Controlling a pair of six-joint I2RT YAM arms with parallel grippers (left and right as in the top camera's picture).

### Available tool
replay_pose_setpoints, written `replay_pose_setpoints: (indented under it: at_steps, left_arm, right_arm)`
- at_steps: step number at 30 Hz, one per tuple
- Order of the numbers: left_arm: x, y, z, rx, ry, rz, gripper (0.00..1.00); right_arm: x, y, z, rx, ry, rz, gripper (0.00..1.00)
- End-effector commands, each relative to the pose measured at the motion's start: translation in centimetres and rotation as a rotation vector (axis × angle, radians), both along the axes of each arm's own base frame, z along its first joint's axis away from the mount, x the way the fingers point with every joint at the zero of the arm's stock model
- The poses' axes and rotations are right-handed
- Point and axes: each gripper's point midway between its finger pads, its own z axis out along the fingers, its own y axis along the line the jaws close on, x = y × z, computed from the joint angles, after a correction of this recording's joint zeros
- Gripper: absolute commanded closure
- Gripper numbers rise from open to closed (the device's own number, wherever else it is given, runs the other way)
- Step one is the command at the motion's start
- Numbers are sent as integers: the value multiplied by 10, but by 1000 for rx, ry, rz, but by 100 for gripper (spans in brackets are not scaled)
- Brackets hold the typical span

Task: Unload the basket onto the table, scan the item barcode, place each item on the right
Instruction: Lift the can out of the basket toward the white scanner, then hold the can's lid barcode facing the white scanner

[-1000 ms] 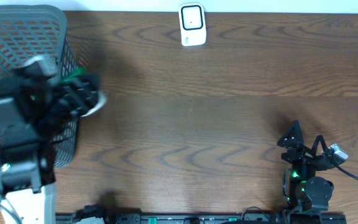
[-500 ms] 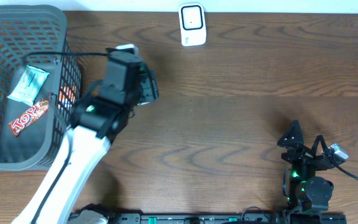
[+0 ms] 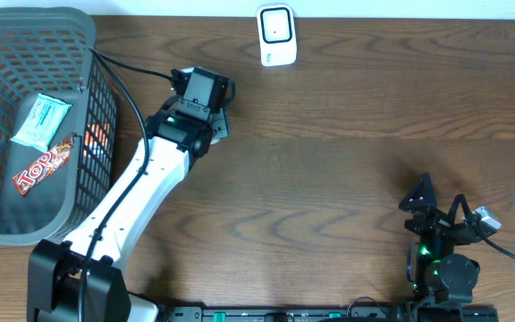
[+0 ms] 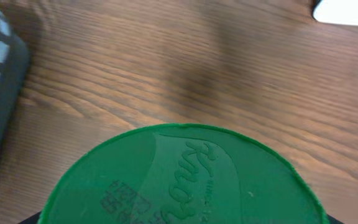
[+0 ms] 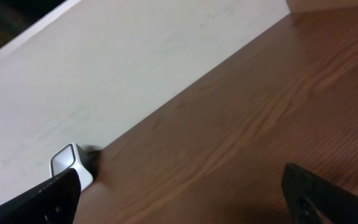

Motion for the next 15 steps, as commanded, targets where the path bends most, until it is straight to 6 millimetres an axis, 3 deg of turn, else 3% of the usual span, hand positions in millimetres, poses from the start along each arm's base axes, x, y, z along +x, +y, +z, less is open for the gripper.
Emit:
replay_pose_setpoints:
  at_steps: [1, 8, 15]
  left_arm:
    - [15, 21, 16, 23, -70, 76, 34]
    - [27, 31, -4, -33, -118, 163, 34]
    - [34, 12, -52, -41, -101, 138, 34]
  right_arm:
    - [0, 2, 0, 4, -1, 6, 1]
    - [0, 2, -1, 4, 0, 6, 1]
    - [0, 2, -2, 5, 8, 6, 1]
